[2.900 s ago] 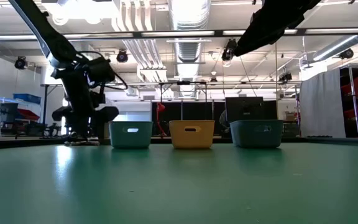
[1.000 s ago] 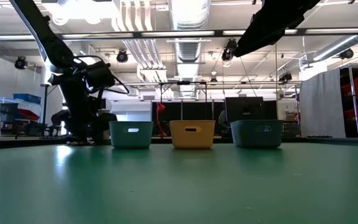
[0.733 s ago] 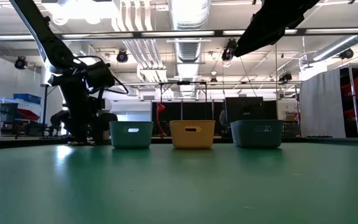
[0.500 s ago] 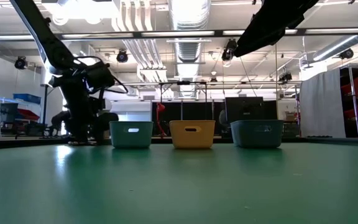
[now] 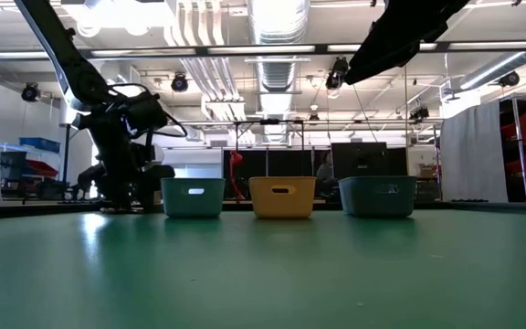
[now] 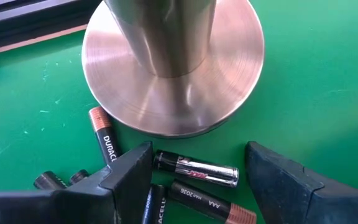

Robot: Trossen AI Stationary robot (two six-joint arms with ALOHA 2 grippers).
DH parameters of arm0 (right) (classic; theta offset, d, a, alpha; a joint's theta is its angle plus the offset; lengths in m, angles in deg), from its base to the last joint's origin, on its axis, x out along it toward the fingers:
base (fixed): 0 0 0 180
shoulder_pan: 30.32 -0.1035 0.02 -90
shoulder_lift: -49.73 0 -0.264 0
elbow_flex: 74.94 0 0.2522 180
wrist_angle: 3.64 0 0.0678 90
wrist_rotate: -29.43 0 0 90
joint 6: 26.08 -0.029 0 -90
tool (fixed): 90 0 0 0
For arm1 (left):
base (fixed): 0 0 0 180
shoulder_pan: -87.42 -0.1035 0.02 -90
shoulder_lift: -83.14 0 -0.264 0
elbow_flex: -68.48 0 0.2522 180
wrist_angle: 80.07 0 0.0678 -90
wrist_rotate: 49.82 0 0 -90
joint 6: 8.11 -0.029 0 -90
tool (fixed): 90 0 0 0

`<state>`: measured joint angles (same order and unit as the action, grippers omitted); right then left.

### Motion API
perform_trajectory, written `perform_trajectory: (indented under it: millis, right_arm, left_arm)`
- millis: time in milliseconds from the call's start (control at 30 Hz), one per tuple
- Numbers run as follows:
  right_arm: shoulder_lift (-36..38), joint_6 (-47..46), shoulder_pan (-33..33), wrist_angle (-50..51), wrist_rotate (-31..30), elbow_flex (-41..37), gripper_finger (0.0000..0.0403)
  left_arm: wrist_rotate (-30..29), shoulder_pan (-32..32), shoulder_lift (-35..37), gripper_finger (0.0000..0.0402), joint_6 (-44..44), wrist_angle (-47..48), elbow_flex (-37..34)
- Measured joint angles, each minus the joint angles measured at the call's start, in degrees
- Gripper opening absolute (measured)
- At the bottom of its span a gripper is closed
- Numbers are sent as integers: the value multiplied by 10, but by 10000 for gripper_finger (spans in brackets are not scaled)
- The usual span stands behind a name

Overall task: Sort batteries
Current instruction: Put the silver battery into the green bin

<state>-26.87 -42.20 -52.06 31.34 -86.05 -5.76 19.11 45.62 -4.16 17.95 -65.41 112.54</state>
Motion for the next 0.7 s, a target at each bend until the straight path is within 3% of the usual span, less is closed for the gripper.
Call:
perform_trajectory:
  millis: [233, 500, 700]
  right_arm:
    - [0, -9, 0, 6, 2, 0, 253]
    - [0, -10, 0, 10, 2, 0, 265]
    - [0, -15, 0, 10, 2, 0, 262]
  left_arm:
    - [5, 0, 0, 228, -9, 6, 0]
    - [10, 1, 0, 167, -31, 21, 1]
    - [10, 1, 0, 181, -33, 24, 1]
